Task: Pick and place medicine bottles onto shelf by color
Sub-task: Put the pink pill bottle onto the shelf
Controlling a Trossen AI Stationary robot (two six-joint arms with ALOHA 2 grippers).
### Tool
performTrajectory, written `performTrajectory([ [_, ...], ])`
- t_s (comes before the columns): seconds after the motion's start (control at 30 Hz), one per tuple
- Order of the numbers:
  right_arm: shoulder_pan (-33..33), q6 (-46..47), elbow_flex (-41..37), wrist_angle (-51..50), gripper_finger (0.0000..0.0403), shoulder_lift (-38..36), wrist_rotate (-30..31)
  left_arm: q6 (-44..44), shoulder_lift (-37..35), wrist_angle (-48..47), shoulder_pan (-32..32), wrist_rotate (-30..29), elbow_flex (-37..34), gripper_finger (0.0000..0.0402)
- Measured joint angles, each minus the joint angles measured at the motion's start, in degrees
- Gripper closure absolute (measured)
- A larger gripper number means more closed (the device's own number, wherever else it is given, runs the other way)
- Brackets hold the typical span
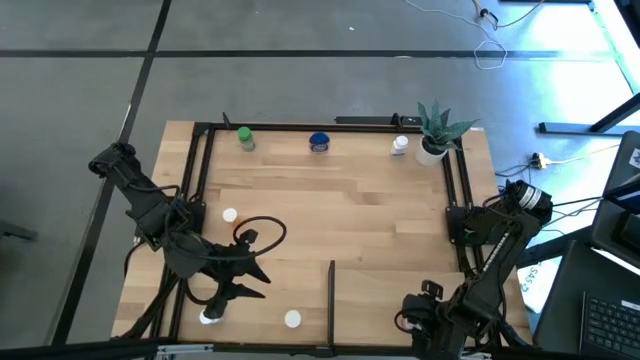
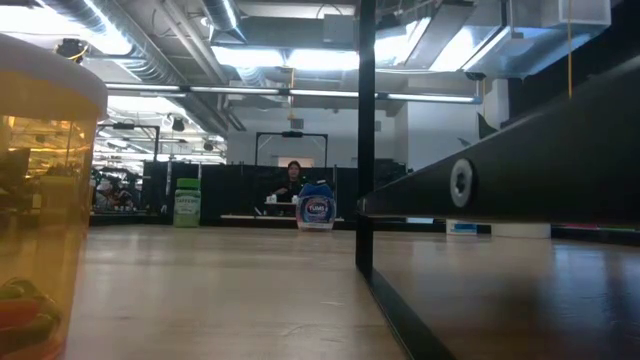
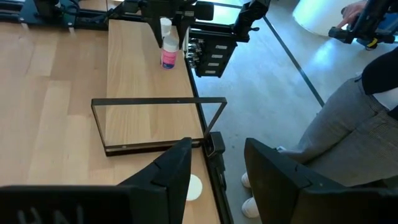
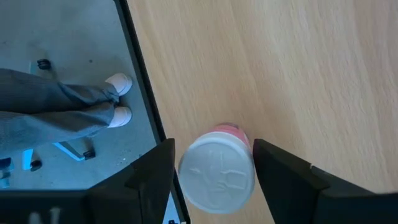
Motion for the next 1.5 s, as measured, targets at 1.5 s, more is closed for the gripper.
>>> performTrajectory([
  [1.5,-0.3,0.01,0.04,-3.02,0.0185,-0.09,-2.97,0.37,0.0,-0.04,0.01,0.02,0.0,0.0258],
])
